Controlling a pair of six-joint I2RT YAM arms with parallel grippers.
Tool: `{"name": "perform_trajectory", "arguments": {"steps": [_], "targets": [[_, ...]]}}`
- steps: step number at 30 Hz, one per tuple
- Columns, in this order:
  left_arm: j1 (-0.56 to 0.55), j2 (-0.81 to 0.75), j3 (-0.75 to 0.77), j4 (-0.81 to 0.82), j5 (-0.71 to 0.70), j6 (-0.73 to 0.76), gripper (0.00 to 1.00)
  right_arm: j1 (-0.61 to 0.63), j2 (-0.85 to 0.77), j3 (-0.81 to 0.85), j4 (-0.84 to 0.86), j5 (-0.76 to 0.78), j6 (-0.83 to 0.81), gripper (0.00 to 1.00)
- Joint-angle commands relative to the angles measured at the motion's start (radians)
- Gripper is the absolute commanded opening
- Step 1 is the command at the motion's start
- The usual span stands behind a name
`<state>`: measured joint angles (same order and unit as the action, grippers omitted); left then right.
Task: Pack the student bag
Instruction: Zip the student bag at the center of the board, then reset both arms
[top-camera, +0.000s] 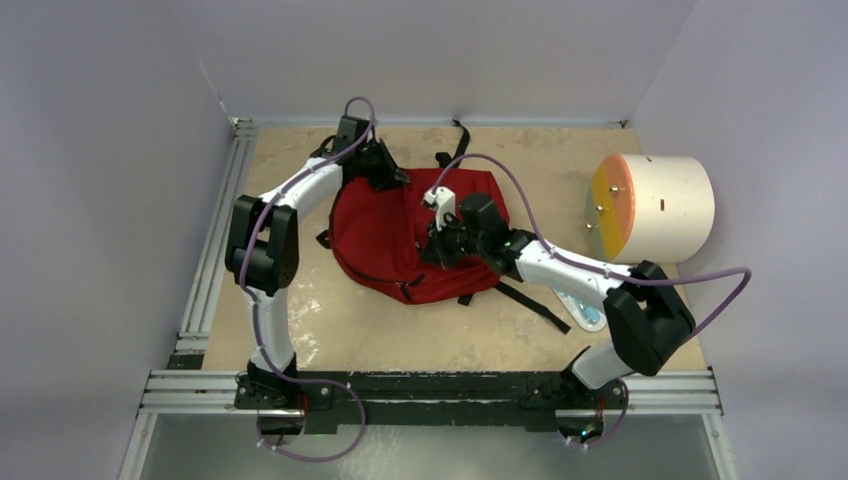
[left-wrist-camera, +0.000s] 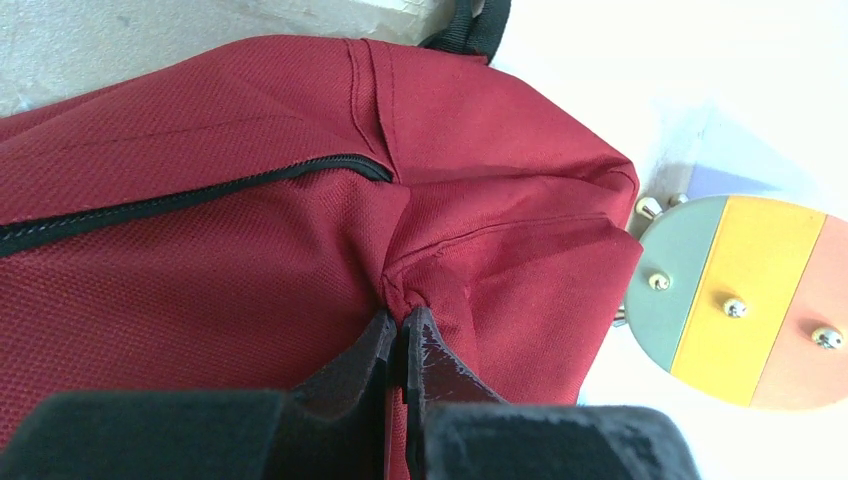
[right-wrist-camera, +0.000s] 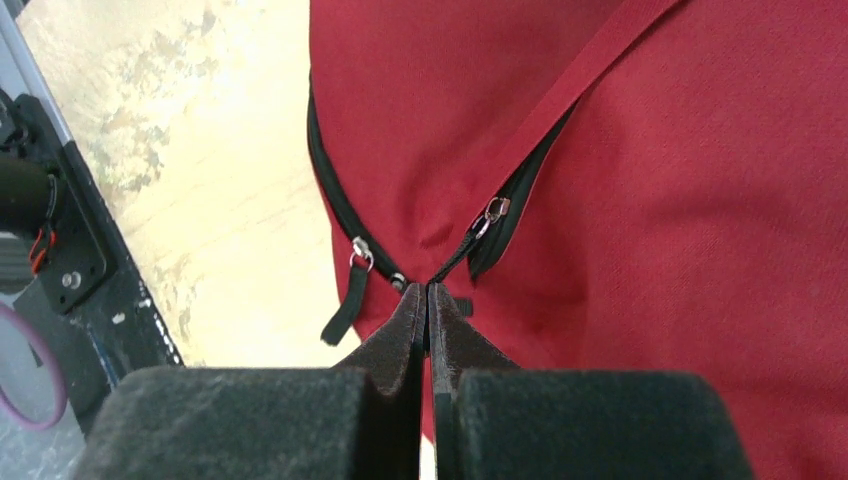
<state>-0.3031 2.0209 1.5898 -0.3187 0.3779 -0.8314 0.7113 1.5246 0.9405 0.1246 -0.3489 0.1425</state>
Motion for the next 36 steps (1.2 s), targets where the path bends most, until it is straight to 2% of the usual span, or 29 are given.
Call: {"name": "perform_trajectory", "arguments": {"steps": [1,8,16,22,25,26,27,28,29,30,33,36], "targets": [[0.013,0.012,0.059,0.008,-0.069,-0.018,0.0,0.036,-0.061,-0.044,-0.007,-0.008,0.062,0.0],[0.015,0.028,0.085,-0.049,-0.161,-0.02,0.0,0.066,-0.068,-0.108,-0.03,0.057,0.117,0.0],[0.024,0.047,0.099,-0.079,-0.204,-0.015,0.0,0.086,-0.04,-0.174,-0.049,0.101,0.166,0.0],[0.028,0.021,0.057,-0.025,-0.161,0.026,0.0,0.089,-0.031,-0.17,-0.071,0.148,0.181,0.0],[0.03,-0.012,0.039,0.013,-0.108,0.071,0.0,0.089,-0.081,-0.149,-0.072,0.173,0.181,0.0],[0.03,-0.026,0.04,0.017,-0.098,0.085,0.0,0.089,-0.112,-0.141,-0.069,0.187,0.184,0.08],[0.03,-0.042,0.041,0.021,-0.089,0.097,0.07,0.089,-0.147,-0.133,-0.066,0.205,0.19,0.19],[0.03,-0.062,0.042,0.023,-0.084,0.116,0.21,0.089,-0.183,-0.126,-0.063,0.22,0.195,0.28],[0.03,-0.083,0.044,0.018,-0.091,0.13,0.32,0.088,-0.221,-0.117,-0.064,0.235,0.213,0.33],[0.03,-0.108,0.041,0.015,-0.097,0.146,0.39,0.089,-0.254,-0.11,-0.06,0.267,0.23,0.36],[0.03,-0.201,0.019,0.012,-0.112,0.227,0.52,0.088,-0.354,-0.09,-0.045,0.368,0.258,0.5],[0.029,-0.332,-0.045,0.005,-0.166,0.312,0.64,0.088,-0.453,-0.096,-0.017,0.485,0.286,0.57]]}}
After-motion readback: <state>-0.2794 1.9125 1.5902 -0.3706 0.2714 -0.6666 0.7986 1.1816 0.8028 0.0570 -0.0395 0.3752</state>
